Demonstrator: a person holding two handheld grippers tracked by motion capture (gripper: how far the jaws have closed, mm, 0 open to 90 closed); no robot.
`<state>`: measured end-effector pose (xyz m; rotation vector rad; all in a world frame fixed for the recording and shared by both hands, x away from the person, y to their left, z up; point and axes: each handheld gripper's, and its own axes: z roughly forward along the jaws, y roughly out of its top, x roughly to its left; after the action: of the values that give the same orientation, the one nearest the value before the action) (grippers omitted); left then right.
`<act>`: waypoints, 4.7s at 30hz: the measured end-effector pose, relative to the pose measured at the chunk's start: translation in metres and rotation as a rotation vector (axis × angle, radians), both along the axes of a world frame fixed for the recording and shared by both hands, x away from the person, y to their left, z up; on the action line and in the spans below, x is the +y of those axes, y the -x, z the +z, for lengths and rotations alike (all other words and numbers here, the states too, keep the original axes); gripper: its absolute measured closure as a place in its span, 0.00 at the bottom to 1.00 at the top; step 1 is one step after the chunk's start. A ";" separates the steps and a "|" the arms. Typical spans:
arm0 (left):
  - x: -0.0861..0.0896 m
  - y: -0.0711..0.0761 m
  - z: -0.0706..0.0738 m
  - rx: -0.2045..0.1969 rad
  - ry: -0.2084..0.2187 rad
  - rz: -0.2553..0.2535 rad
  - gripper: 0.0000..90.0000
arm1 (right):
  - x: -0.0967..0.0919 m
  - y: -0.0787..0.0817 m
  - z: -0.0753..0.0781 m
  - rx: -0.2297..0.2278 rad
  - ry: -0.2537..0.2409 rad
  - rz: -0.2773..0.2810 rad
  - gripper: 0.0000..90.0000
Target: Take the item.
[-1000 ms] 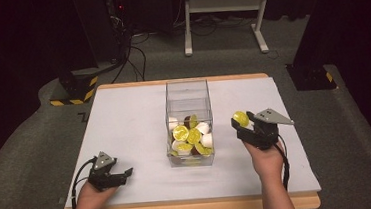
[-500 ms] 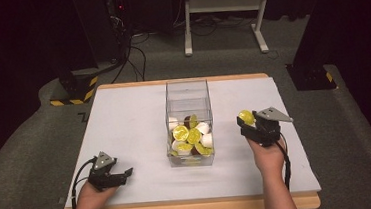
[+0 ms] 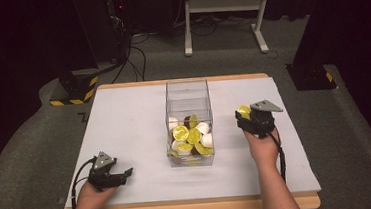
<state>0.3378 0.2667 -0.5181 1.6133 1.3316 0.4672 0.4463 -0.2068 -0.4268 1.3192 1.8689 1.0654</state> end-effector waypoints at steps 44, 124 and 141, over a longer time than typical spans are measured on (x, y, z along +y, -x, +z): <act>-0.001 0.000 0.000 -0.005 -0.001 0.002 0.24 | 0.006 -0.061 -0.056 0.175 0.102 -0.070 0.43; -0.001 0.000 0.000 -0.007 -0.007 0.005 0.25 | 0.022 0.065 -0.049 0.175 -0.041 0.105 0.20; -0.001 0.000 0.000 -0.006 -0.004 0.007 0.25 | 0.019 0.080 -0.078 0.249 0.088 0.076 0.18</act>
<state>0.3375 0.2655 -0.5185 1.6101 1.3328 0.4791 0.3663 -0.1879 -0.5045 1.3913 2.1378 0.8776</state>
